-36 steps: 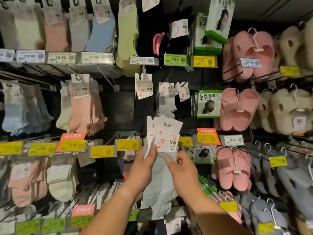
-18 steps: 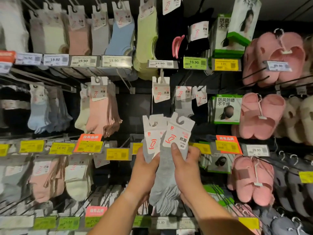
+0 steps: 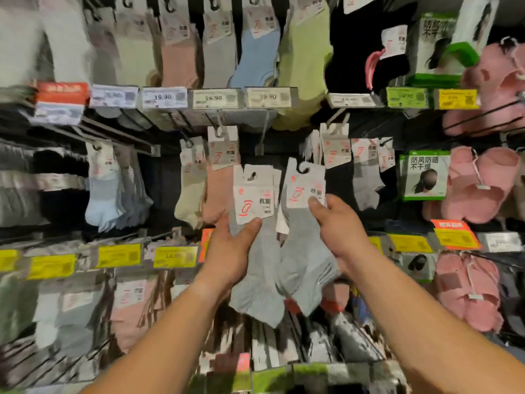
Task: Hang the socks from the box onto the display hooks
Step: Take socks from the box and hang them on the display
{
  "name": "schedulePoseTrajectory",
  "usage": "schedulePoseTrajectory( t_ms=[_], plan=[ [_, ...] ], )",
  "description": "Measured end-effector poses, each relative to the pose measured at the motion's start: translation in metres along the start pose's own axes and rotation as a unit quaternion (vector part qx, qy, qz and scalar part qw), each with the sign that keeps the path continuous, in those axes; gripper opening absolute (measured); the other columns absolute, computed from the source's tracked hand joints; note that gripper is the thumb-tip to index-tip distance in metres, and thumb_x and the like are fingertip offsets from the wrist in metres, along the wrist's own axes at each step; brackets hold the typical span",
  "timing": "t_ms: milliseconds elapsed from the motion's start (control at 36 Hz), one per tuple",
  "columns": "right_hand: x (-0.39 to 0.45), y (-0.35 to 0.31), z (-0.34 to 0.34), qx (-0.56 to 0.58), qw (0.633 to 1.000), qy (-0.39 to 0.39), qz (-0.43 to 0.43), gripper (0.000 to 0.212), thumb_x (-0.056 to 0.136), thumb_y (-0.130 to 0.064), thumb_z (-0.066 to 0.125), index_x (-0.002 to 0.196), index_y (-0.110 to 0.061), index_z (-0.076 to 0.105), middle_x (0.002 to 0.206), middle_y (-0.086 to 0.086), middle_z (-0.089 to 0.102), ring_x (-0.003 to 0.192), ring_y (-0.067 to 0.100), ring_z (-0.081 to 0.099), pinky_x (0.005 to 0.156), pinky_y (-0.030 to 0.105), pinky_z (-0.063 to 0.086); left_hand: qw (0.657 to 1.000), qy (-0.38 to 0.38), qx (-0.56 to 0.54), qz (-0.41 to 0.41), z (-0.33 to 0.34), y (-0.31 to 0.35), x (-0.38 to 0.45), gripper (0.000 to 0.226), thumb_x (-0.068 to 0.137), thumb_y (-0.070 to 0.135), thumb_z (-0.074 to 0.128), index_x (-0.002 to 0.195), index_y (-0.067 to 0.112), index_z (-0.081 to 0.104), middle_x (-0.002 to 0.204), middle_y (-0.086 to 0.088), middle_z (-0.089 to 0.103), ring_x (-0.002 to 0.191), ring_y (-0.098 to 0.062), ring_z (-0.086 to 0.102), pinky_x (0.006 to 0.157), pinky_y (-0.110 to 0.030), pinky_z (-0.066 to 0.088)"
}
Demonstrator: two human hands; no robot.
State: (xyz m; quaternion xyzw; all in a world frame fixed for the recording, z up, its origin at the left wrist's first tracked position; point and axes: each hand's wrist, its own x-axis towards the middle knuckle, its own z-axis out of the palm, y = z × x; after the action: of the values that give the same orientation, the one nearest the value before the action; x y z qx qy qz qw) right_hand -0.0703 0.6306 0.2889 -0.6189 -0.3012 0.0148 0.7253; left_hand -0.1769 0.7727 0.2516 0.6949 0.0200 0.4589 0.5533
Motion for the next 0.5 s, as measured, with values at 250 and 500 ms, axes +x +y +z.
schedulePoseTrajectory(
  t_ms=[250,500],
  plan=[
    [0.038,-0.055,0.04,0.005,0.998,-0.057,-0.029,0.015,0.103,-0.023,0.051,0.097,-0.019,0.064,0.096,-0.003,0.074,0.086,0.015,0.072,0.069,0.028,0.058,0.997,0.021,0.0,-0.077,-0.032,0.003,0.03,0.047,0.085,0.049,0.071,0.126,0.027,0.065,0.115,0.009,0.074,0.108,-0.017,0.07,0.099,-0.049,0.054],
    [0.072,-0.073,0.05,0.026,0.997,-0.064,-0.041,0.014,0.103,-0.02,0.051,0.099,-0.019,0.064,0.102,0.004,0.075,0.087,0.018,0.074,0.069,0.032,0.061,0.99,0.037,-0.043,-0.13,-0.044,0.002,0.043,0.033,0.097,0.035,0.065,0.126,0.019,0.065,0.112,0.003,0.075,0.103,-0.021,0.072,0.096,-0.047,0.056]
  ],
)
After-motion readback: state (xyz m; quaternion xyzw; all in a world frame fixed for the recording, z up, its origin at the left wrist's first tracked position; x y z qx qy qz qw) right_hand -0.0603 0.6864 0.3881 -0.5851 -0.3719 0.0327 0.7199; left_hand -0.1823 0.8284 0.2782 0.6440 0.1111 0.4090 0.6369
